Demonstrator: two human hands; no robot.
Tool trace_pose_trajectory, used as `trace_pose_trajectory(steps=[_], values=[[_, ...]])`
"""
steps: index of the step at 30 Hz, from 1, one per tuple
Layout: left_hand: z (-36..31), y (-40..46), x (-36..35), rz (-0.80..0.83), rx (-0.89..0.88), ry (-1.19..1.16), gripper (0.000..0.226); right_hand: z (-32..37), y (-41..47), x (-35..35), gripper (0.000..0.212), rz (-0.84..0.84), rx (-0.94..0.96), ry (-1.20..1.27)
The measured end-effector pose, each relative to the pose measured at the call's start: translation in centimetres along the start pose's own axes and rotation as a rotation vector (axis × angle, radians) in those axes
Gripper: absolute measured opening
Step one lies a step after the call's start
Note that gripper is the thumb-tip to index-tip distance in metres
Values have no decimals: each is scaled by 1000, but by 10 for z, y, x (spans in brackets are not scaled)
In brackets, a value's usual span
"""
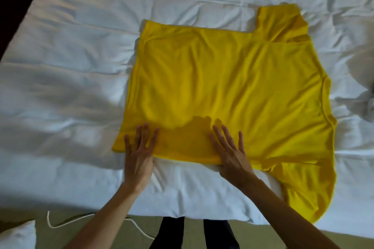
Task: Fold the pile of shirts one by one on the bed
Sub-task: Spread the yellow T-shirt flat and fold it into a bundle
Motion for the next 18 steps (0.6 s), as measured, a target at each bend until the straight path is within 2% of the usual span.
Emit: trace_pose_trajectory(steps=[4,7,10,13,16,18], values=[[27,3,4,3,3,-100,78,45,38,-6,101,12,93,1],[37,-3,15,-49,-39,-150,75,63,49,-18,84,50,116,-10],[44,-14,9,4,-62,-125,79,65,49,-23,74,111,124,-34],[44,-18,-3,109,31,-89,97,59,42,-21,67,134,100,-7],[9,-15,9,111,72,-110,100,49,18,-18,69,36,38,110],[-38,-16,21,83,-46,-185,89,38,-9,-17,79,-62,-4,161]])
Point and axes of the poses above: each hand's wrist, its own y-axis towards the middle knuckle, its own x-axis out of the back of the hand, z = x × y, the point moved 3 cm from there along y, towards the middle knuckle, and after that the axes turned 13 degrees about z, right-handed, at the moved point
